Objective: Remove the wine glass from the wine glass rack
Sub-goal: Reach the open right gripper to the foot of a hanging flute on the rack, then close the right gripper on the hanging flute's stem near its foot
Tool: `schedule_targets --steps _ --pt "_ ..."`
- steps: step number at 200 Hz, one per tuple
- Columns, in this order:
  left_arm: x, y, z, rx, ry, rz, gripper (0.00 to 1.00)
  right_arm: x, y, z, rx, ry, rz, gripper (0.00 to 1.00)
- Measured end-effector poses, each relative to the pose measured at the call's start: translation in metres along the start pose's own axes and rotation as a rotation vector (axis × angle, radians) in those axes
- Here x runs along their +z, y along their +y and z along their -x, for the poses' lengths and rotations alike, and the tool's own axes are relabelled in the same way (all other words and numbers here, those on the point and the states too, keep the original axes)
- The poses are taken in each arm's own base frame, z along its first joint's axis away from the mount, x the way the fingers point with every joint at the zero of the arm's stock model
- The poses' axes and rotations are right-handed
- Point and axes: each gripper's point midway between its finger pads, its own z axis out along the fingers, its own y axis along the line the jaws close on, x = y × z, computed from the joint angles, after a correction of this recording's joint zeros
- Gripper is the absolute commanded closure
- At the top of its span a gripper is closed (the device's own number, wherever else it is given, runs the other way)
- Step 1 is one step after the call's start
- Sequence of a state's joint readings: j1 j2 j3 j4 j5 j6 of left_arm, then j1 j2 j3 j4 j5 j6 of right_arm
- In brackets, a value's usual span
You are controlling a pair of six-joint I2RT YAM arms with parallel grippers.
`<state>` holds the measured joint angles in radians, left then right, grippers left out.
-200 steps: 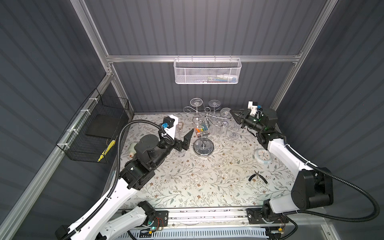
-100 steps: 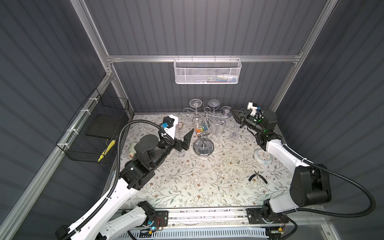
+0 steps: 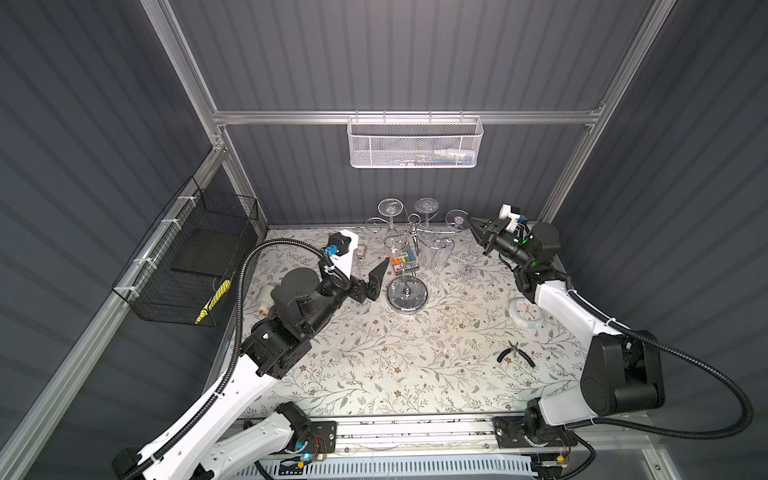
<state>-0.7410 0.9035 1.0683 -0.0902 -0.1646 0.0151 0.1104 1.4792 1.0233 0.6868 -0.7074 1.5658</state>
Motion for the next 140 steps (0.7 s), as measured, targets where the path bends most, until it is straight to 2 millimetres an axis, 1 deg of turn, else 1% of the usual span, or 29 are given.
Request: schedule_targets --steps 21,79,101,140 --pt "-0.001 0.0 0.001 0.0 -0.003 0.0 0.05 -0.004 0.004 -0.002 -0.006 -0.002 0.003 1.0" --pt "-0.005 0.001 0.005 -0.002 -0.016 0.001 0.05 -0.014 0.025 -0.01 -0.041 -0.003 0.031 1.0" --pt "-0.005 0.001 0.005 -0.003 -0.017 0.001 0.05 -0.016 0.025 -0.012 -0.04 -0.003 0.03 1.0" --pt "-0.009 0.001 0.002 -0.01 -0.016 0.001 0.05 -0.017 0.02 -0.017 -0.017 0.005 0.004 1.0"
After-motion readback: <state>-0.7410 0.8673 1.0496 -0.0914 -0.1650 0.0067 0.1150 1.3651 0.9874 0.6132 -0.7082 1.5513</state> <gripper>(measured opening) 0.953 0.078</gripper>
